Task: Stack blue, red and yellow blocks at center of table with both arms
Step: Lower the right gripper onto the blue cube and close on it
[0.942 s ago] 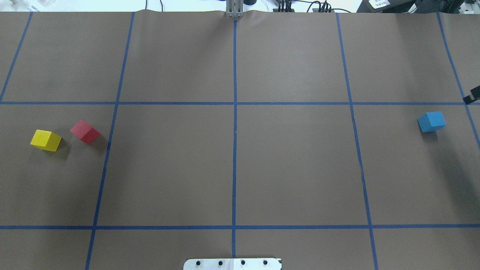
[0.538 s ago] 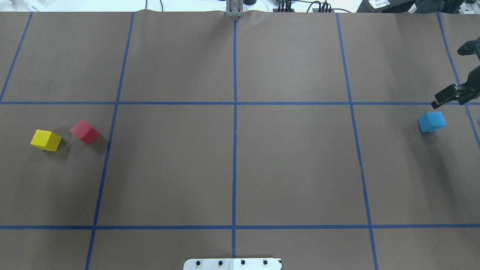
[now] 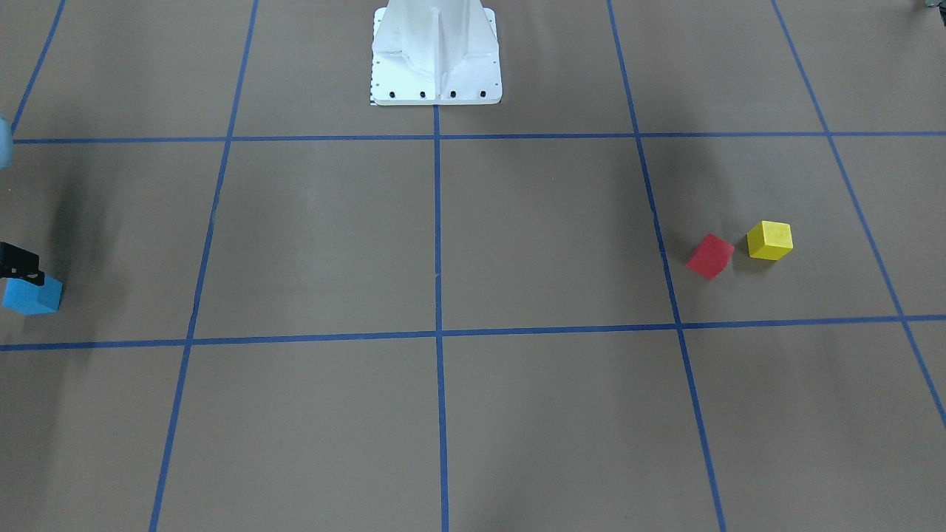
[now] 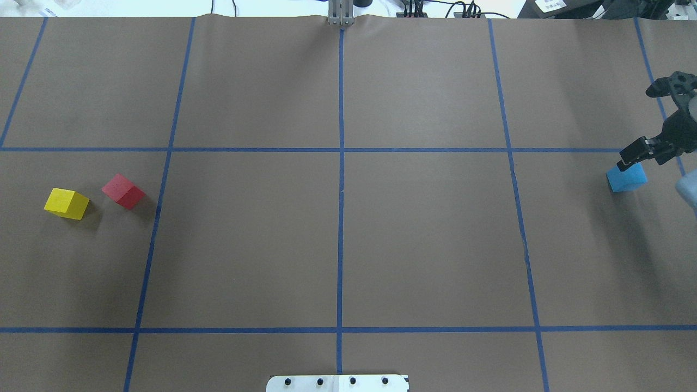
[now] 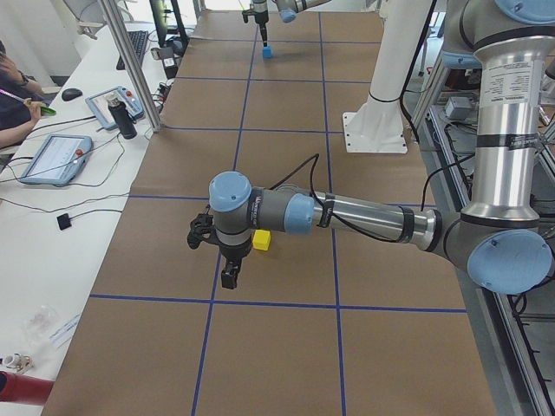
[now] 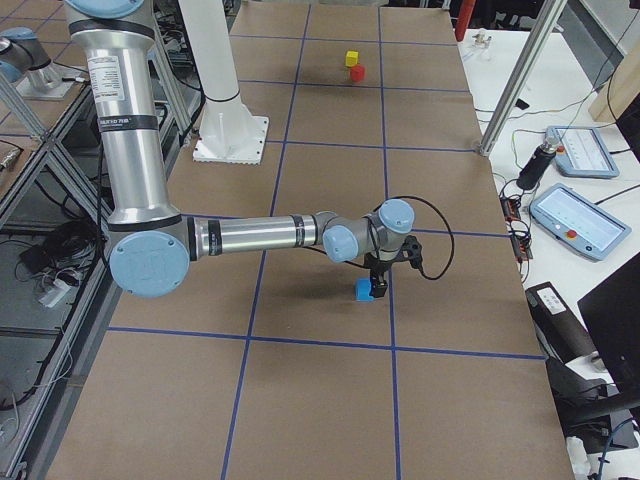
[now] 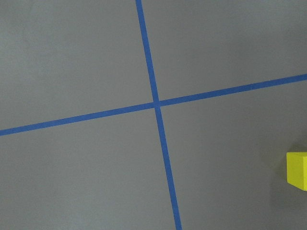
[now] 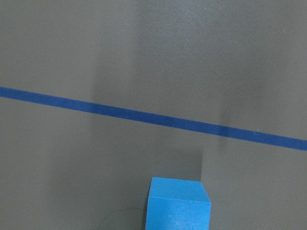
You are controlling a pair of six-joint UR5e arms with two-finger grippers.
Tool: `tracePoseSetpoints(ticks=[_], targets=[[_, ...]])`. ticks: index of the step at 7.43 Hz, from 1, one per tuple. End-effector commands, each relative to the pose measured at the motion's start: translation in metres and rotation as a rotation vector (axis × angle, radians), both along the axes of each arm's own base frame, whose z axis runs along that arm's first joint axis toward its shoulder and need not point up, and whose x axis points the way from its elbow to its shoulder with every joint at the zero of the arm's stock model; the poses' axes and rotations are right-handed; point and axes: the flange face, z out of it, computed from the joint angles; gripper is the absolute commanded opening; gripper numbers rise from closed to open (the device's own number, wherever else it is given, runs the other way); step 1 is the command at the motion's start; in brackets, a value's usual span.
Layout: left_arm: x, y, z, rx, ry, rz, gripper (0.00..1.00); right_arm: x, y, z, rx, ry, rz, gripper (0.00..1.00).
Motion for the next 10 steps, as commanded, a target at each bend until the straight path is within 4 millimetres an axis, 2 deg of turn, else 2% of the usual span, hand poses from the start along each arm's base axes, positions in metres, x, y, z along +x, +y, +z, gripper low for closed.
tracePoseSetpoints(ticks=[1,3,4,6,7,9,10], targets=[[0.000,0.000,0.001,-0.002,0.000,0.000,1.00,-0.015,-0.001,0.013,-0.011,0.027,-0.022,1.00],[0.000,0.001,0.001,-0.002,0.000,0.000,1.00,-0.015,0.001,0.027,-0.031,0.038,-0.029,1.00],[0.000,0.002,0.002,-0.003,0.000,0.000,1.00,-0.017,0.001,0.027,-0.034,0.039,-0.029,0.90],[0.000,0.004,0.003,-0.006,0.000,0.001,1.00,-0.023,0.000,0.023,-0.005,0.028,-0.040,0.16],[0.000,0.004,0.003,-0.006,0.000,0.001,1.00,-0.023,-0.001,0.020,0.020,0.020,-0.039,0.00],[0.000,0.004,0.004,-0.006,0.000,0.001,1.00,-0.026,-0.013,-0.018,0.066,-0.021,-0.032,0.00],[0.000,0.002,0.002,0.001,-0.002,0.003,1.00,-0.025,-0.031,-0.054,0.067,-0.053,-0.021,0.00]])
